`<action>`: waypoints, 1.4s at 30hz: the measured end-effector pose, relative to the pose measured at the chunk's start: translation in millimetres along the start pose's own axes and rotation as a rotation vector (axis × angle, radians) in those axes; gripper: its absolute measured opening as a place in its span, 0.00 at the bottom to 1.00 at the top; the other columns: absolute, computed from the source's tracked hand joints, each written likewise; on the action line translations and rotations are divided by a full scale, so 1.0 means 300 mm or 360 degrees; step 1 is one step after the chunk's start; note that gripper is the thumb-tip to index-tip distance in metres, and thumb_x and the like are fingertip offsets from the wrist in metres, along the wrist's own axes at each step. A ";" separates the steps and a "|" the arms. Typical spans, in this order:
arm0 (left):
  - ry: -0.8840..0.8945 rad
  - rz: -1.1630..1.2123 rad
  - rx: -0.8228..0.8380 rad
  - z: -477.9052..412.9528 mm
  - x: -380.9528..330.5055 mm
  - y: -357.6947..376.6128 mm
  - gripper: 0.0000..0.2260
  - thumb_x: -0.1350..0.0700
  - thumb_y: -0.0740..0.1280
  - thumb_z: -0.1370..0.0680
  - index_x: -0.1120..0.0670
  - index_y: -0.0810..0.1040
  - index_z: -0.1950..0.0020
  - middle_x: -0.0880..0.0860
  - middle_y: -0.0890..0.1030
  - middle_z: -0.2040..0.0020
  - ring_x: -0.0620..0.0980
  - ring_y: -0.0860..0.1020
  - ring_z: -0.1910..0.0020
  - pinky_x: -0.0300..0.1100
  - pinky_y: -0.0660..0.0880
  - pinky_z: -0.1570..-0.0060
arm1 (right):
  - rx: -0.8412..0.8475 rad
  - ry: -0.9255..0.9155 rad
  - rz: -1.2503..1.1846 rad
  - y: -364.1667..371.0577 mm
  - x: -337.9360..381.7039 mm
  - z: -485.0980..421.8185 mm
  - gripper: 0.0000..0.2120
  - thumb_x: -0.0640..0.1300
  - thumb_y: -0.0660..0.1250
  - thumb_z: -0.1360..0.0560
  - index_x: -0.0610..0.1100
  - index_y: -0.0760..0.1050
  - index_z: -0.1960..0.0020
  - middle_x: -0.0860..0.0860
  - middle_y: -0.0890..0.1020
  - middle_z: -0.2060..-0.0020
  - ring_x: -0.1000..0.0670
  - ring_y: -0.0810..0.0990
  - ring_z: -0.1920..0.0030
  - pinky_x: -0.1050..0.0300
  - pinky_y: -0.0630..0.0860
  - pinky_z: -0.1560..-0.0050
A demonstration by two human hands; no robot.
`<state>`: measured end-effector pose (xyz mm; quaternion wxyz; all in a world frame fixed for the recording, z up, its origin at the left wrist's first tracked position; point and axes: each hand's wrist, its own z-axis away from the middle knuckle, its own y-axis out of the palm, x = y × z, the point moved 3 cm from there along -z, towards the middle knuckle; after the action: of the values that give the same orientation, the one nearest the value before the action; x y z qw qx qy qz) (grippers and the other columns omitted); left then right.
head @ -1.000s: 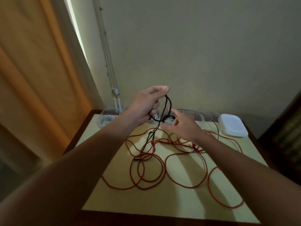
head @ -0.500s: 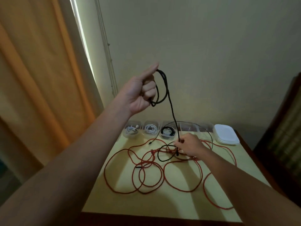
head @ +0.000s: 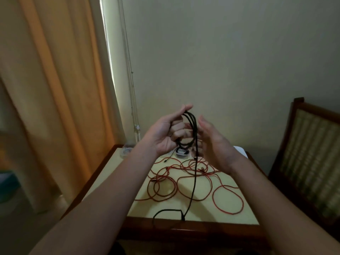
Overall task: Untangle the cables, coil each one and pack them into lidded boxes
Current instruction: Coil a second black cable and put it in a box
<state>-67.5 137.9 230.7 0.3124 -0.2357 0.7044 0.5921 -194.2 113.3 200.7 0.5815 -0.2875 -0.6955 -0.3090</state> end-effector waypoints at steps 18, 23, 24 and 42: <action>0.0183 -0.0305 -0.0224 0.235 -0.027 0.183 0.10 0.54 0.59 0.16 0.57 0.78 0.46 0.45 0.57 0.78 0.40 0.55 0.83 0.32 0.50 0.83 | -0.0586 -0.0447 0.0618 0.084 0.166 0.251 0.18 0.60 0.62 0.19 0.49 0.84 0.48 0.48 0.84 0.62 0.54 0.64 0.73 0.61 0.62 0.73; 0.0254 -0.0069 -0.0382 0.250 -0.068 0.147 0.07 0.57 0.61 0.17 0.56 0.79 0.48 0.44 0.58 0.78 0.40 0.55 0.83 0.32 0.50 0.85 | -0.0580 -0.0291 0.0564 0.022 0.068 0.281 0.12 0.53 0.64 0.18 0.47 0.81 0.46 0.52 0.81 0.62 0.57 0.69 0.70 0.61 0.66 0.69; 0.0274 -0.0019 -0.0401 0.251 -0.080 0.136 0.07 0.57 0.62 0.17 0.56 0.79 0.47 0.45 0.58 0.78 0.40 0.56 0.83 0.32 0.51 0.85 | -0.0621 -0.0255 0.0551 -0.003 0.043 0.290 0.10 0.51 0.64 0.18 0.46 0.80 0.47 0.54 0.80 0.64 0.58 0.70 0.70 0.60 0.67 0.68; 0.0774 -0.1552 -0.0802 0.244 -0.049 0.068 0.13 0.57 0.57 0.15 0.54 0.75 0.32 0.54 0.82 0.60 0.46 0.81 0.65 0.38 0.79 0.64 | -0.0711 -0.0872 0.2259 -0.037 0.012 0.292 0.15 0.52 0.58 0.18 0.46 0.77 0.56 0.52 0.79 0.64 0.48 0.75 0.62 0.46 0.75 0.63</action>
<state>-59.9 213.2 247.7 0.3124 -0.7273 0.4042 0.4583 -258.5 173.3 191.5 0.3762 -0.8380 -0.3858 0.0852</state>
